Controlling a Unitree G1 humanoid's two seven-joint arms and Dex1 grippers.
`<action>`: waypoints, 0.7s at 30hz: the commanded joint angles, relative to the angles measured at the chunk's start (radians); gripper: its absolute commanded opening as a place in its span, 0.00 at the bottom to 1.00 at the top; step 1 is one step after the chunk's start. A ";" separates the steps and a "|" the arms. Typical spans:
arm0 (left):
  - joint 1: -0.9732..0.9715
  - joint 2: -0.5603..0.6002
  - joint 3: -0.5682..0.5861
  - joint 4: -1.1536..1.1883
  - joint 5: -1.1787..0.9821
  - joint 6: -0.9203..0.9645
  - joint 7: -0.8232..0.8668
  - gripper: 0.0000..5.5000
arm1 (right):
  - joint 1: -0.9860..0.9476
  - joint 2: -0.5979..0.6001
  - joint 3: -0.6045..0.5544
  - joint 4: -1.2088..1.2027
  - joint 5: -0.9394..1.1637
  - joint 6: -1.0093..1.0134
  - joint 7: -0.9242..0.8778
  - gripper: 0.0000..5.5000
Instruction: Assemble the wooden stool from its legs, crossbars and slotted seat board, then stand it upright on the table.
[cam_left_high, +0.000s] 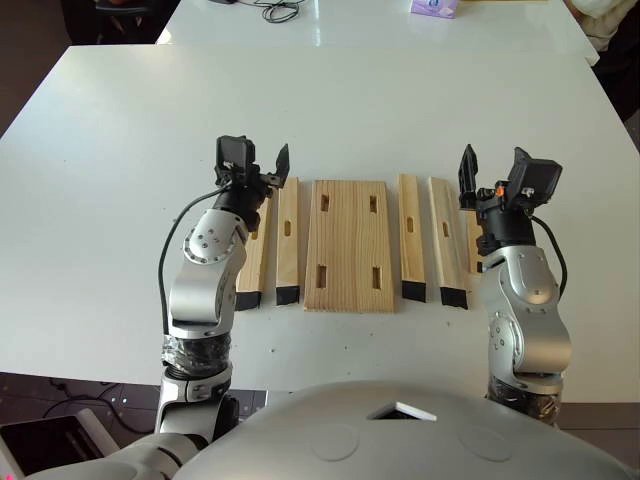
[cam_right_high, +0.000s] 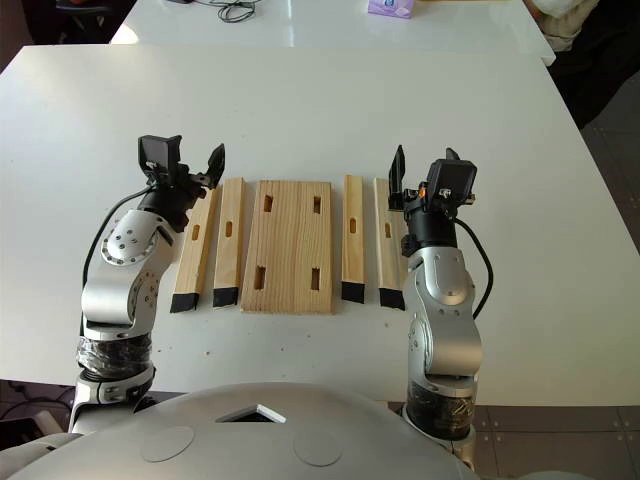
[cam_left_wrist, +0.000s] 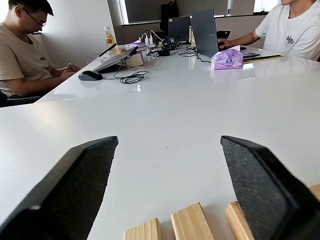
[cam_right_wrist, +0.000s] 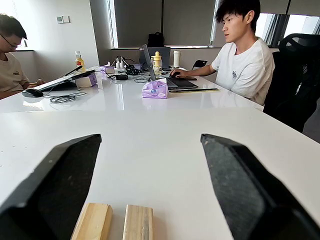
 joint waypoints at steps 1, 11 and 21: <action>-0.015 0.004 0.007 0.011 0.002 0.013 0.003 0.69 | -0.008 0.003 -0.001 0.010 0.004 -0.002 -0.004 0.67; -0.015 -0.015 0.009 0.011 -0.020 0.033 0.001 0.69 | -0.022 0.004 0.001 0.026 0.003 -0.007 -0.002 0.67; -0.032 -0.010 0.030 0.035 -0.014 0.030 0.023 0.69 | -0.036 -0.005 -0.003 0.043 0.003 -0.011 0.006 0.67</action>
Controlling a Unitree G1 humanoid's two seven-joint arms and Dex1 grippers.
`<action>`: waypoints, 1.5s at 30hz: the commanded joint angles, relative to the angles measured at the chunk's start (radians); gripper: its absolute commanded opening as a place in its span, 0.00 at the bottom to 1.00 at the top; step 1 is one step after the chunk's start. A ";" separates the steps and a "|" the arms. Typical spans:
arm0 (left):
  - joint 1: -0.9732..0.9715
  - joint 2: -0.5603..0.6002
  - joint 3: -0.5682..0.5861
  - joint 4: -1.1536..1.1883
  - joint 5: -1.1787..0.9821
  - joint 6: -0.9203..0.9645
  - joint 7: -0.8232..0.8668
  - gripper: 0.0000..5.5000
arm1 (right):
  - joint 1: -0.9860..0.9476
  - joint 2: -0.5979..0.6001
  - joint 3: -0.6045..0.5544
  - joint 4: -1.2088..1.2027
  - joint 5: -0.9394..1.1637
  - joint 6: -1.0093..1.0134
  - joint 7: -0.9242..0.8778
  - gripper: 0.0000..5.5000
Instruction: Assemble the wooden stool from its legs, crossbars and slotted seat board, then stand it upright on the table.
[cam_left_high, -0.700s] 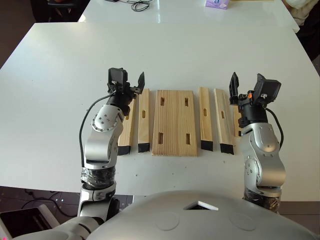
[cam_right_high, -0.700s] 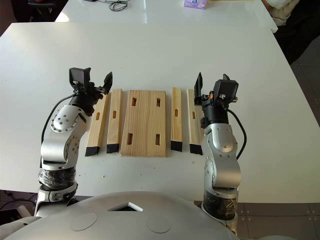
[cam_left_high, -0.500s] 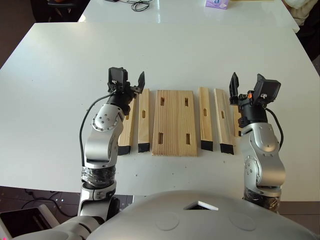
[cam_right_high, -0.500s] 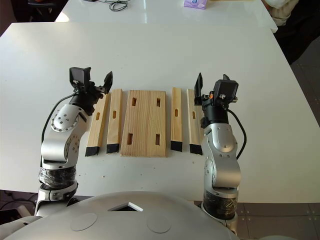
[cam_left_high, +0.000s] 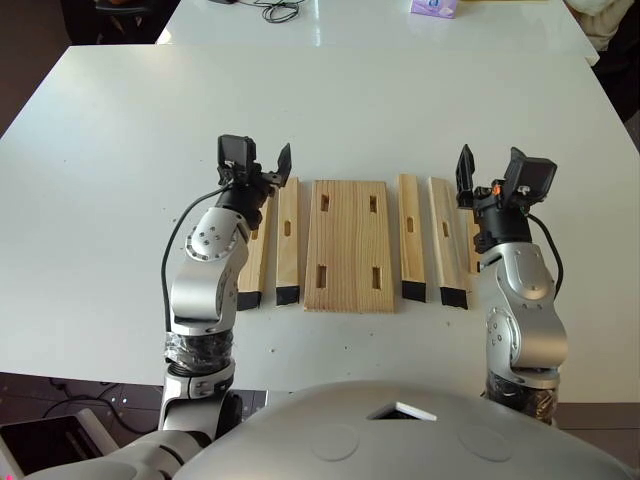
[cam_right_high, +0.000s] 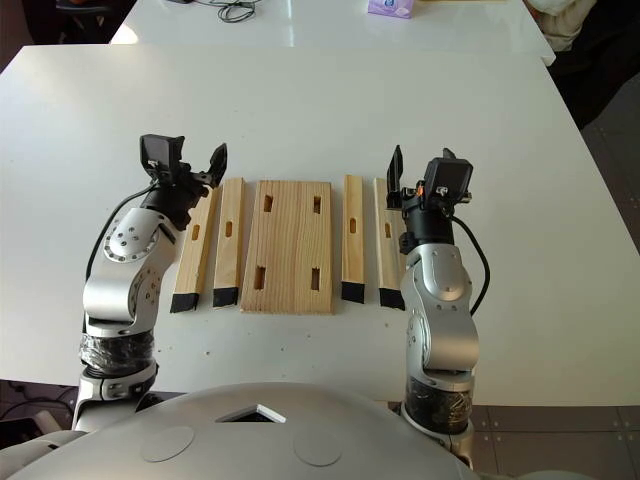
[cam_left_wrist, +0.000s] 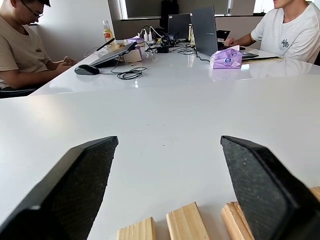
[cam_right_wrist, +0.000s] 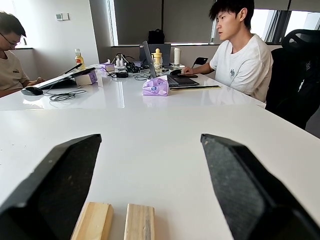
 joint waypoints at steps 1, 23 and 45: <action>-0.017 0.002 0.014 0.019 0.007 0.012 0.016 0.69 | -0.016 -0.006 -0.001 0.011 0.005 -0.012 0.005 0.67; -0.034 0.019 0.017 0.033 0.036 0.028 0.015 0.69 | -0.001 0.011 0.009 0.013 -0.003 -0.024 -0.014 0.67; -0.004 0.365 0.242 -0.377 -0.145 1.012 -0.154 0.69 | 0.147 0.082 0.044 -0.055 -0.047 -0.096 -0.136 0.67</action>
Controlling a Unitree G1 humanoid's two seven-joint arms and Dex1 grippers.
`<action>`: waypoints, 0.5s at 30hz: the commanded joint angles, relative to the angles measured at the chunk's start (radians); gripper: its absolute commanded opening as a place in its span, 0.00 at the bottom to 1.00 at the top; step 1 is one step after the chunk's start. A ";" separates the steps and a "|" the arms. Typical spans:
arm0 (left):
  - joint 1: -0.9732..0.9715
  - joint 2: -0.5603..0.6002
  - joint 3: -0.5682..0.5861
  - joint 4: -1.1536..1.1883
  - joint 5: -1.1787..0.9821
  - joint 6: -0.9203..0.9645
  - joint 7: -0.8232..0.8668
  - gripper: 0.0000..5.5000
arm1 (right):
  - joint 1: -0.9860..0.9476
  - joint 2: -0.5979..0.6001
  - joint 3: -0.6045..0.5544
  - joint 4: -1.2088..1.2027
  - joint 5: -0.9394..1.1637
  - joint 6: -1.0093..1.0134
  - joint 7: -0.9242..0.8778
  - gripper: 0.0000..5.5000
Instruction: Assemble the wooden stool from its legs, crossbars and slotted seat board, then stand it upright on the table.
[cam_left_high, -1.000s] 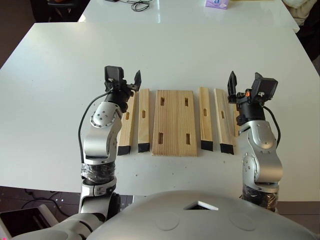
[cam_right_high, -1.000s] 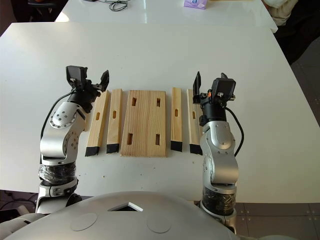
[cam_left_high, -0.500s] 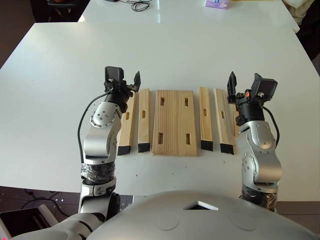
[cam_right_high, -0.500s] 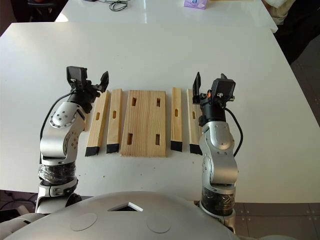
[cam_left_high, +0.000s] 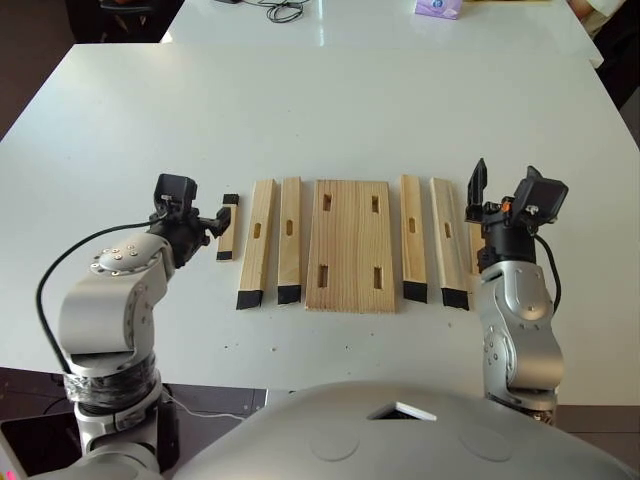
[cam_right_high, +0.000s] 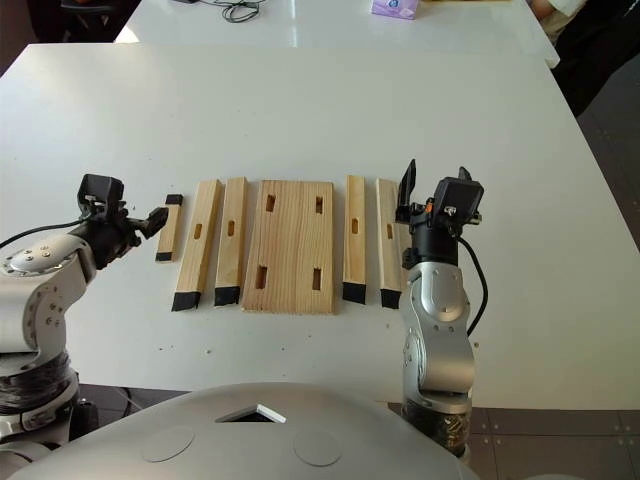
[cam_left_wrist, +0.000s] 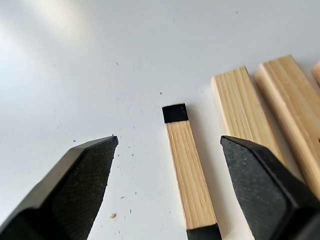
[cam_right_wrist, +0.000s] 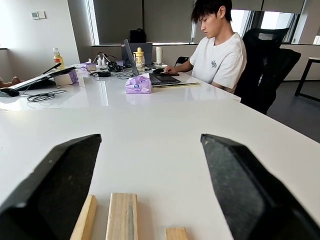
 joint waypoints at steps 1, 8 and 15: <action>-0.050 0.043 -0.008 -0.009 -0.016 0.092 -0.017 0.69 | 0.020 0.040 0.016 -0.013 -0.007 -0.022 -0.031 0.67; -0.076 0.022 -0.032 0.024 -0.011 0.138 -0.004 0.69 | 0.026 0.033 0.020 -0.011 0.006 -0.031 -0.046 0.67; -0.074 0.022 -0.060 0.013 -0.003 0.135 0.007 0.69 | 0.026 0.050 -0.003 -0.010 0.054 -0.015 -0.047 0.67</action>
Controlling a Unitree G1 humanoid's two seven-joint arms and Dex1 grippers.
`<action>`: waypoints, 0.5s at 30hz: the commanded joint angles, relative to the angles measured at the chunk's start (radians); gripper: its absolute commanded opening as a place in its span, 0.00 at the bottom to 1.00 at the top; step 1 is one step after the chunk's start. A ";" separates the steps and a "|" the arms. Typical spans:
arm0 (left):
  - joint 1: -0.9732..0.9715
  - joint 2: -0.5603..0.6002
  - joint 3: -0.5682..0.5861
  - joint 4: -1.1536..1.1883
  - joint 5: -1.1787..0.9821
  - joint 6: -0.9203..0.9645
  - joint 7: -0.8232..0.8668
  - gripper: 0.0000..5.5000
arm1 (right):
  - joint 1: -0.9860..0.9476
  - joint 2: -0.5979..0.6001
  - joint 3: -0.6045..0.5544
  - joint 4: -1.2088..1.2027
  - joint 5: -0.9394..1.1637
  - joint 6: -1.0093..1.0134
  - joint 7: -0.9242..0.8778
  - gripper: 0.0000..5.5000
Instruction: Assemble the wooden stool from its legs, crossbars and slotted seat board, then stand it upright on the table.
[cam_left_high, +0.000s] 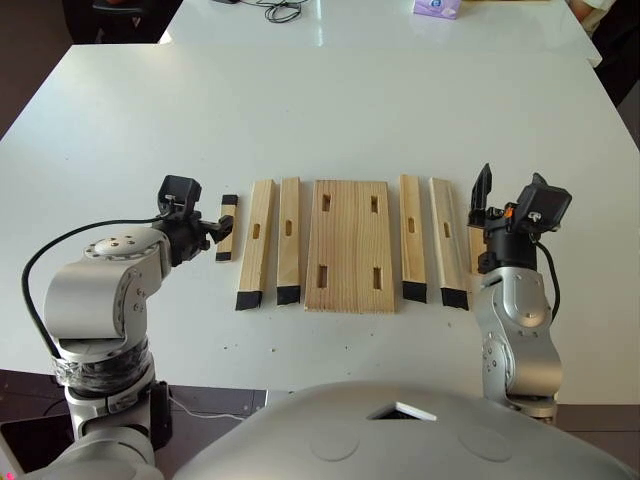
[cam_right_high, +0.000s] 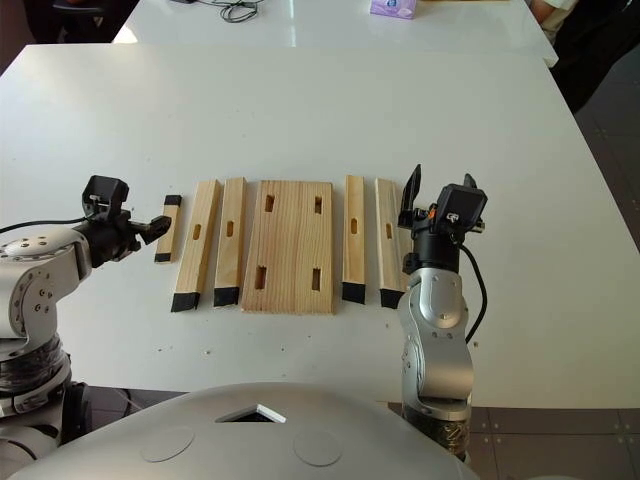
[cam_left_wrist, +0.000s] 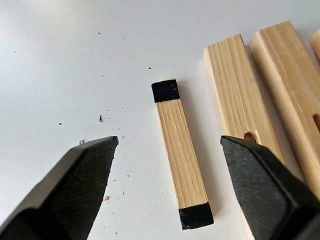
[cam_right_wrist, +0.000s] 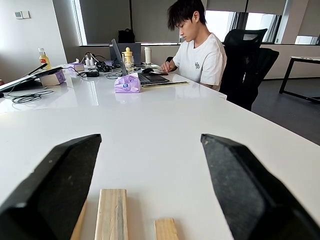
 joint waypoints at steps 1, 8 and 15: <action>-0.006 -0.004 -0.027 -0.012 0.005 0.004 0.015 0.69 | 0.004 0.051 -0.019 -0.010 0.050 0.015 -0.008 0.67; 0.007 -0.009 -0.060 0.011 0.027 -0.054 0.046 0.69 | 0.007 0.060 -0.040 -0.009 0.125 0.036 -0.022 0.67; 0.071 0.022 -0.085 0.059 0.031 -0.111 0.048 0.69 | 0.012 0.049 -0.031 -0.013 0.146 0.047 -0.037 0.67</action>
